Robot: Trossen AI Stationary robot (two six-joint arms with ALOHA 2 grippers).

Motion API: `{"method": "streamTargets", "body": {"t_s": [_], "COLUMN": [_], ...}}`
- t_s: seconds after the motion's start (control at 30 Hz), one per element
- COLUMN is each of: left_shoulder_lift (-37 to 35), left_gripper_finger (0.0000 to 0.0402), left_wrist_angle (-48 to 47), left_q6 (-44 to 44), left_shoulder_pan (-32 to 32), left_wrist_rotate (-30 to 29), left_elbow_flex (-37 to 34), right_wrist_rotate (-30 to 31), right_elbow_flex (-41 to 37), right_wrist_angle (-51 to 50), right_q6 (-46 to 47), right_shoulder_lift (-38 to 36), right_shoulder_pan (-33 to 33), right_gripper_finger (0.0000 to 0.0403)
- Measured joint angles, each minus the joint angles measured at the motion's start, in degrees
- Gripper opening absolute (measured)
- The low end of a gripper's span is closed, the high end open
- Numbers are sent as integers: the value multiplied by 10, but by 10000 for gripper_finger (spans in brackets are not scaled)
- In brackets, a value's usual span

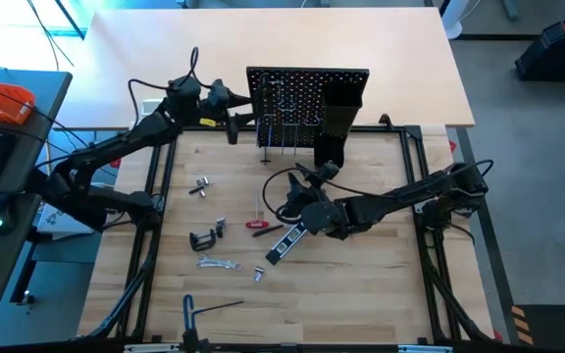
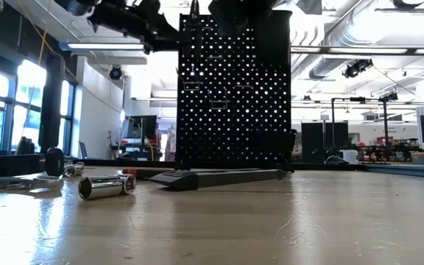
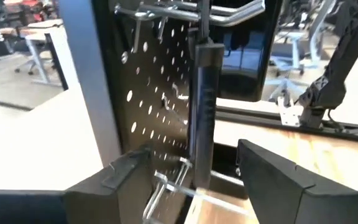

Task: Hang tools onto peg board
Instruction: Put the nut driver into the top black bin on the peg board

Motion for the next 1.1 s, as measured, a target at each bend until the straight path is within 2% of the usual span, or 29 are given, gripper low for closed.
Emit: {"method": "streamTargets", "body": {"t_s": [0.4, 0.53, 0.67, 0.9, 1.1], "left_shoulder_lift": [-114, -150, -182, -226, -262], "left_gripper_finger": [225, 225, 225, 225, 225], "left_wrist_angle": [-180, -247, -312, -398, -424], "left_q6": [26, 29, 29, 14, -3], "left_shoulder_pan": [-6, -14, -21, -41, -70], "left_wrist_rotate": [-66, -89, -92, -91, -85], "left_elbow_flex": [0, 0, -1, -23, -97], "right_wrist_rotate": [17, 16, -14, -178, -338], "right_elbow_flex": [0, 0, 0, 0, -37], "right_wrist_angle": [-49, -112, -189, -267, -228], "right_q6": [22, 81, 171, 262, 267], "right_shoulder_lift": [0, 0, 0, 0, 0], "right_shoulder_pan": [26, 34, 35, 25, 6], "right_gripper_finger": [149, 149, 149, 149, 149]}}
